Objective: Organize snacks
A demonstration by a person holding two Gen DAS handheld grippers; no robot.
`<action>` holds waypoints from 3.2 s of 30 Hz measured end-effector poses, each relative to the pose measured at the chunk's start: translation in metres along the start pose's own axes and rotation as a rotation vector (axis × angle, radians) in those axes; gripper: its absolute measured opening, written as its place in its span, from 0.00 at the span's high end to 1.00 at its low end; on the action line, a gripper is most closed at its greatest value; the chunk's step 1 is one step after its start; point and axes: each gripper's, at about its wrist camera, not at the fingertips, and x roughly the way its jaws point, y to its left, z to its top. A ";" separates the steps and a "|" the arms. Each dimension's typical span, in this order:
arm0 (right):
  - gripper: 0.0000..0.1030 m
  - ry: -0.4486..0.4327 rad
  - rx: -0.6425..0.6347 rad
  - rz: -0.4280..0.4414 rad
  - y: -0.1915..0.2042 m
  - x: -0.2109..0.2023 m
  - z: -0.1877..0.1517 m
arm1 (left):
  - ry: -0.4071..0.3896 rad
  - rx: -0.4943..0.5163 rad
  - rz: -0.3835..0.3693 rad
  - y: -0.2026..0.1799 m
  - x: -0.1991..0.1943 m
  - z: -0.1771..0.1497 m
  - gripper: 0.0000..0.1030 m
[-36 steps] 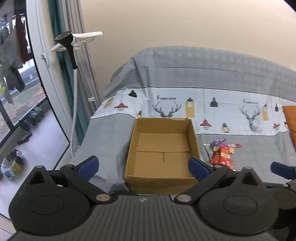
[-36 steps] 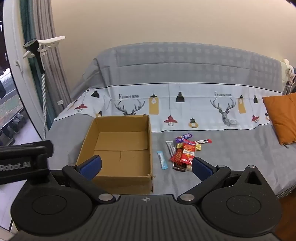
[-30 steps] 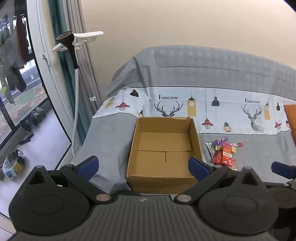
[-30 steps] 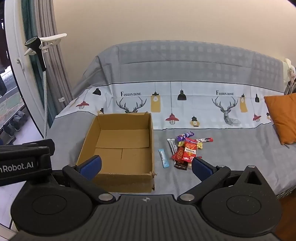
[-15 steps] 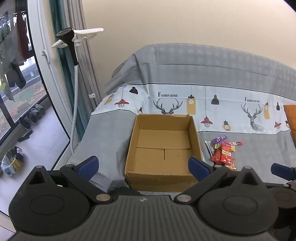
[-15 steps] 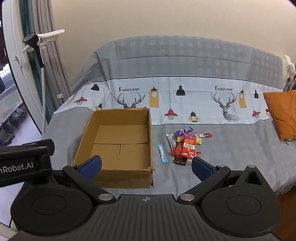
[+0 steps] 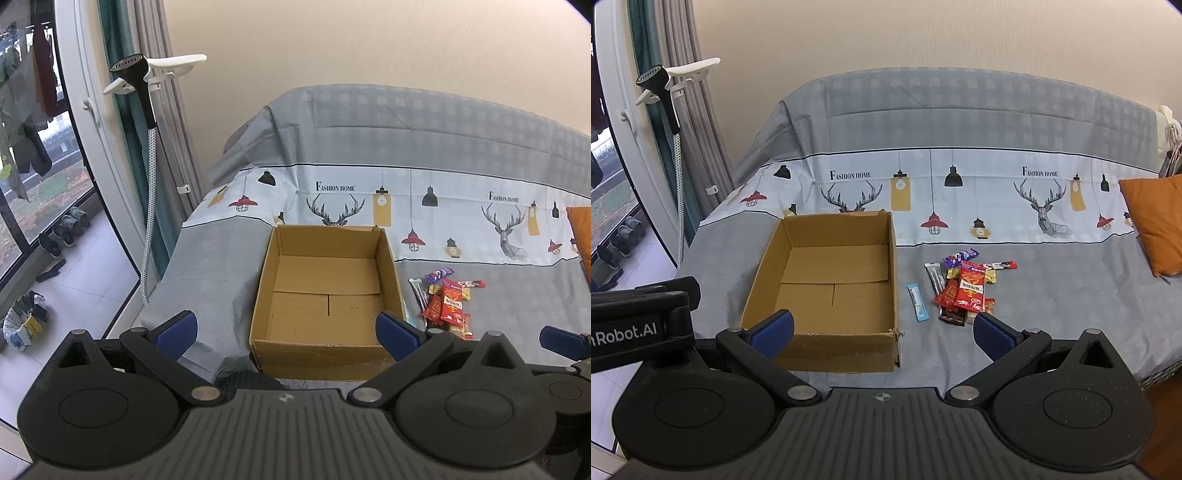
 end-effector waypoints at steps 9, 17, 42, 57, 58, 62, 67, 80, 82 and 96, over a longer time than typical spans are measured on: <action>0.00 0.000 -0.001 -0.001 -0.001 0.001 0.000 | 0.000 0.000 0.001 -0.001 0.001 -0.002 0.00; 0.00 0.003 0.000 0.005 -0.002 0.001 -0.002 | 0.004 0.000 0.004 -0.002 0.002 -0.004 0.00; 0.00 0.017 -0.003 0.009 0.001 0.006 -0.012 | 0.019 -0.001 0.003 -0.002 0.007 -0.012 0.00; 0.00 0.125 0.050 0.000 -0.023 0.065 -0.030 | 0.108 0.044 -0.031 -0.027 0.071 -0.028 0.00; 0.00 0.126 0.061 -0.004 -0.028 0.075 -0.034 | 0.101 0.055 -0.042 -0.034 0.082 -0.032 0.00; 0.01 0.100 0.108 -0.039 -0.060 0.126 -0.061 | 0.076 0.076 -0.054 -0.070 0.132 -0.057 0.00; 0.01 0.023 0.126 -0.088 -0.123 0.182 -0.086 | 0.062 0.135 -0.105 -0.119 0.196 -0.070 0.00; 0.36 -0.020 0.215 0.096 -0.301 0.298 -0.079 | 0.026 0.196 -0.498 -0.261 0.327 -0.035 0.17; 0.57 0.039 0.213 0.134 -0.304 0.321 -0.078 | 0.105 0.215 -0.525 -0.281 0.360 -0.036 0.29; 0.68 0.176 0.074 0.170 -0.272 0.400 -0.076 | 0.222 0.261 -0.596 -0.309 0.453 -0.050 0.71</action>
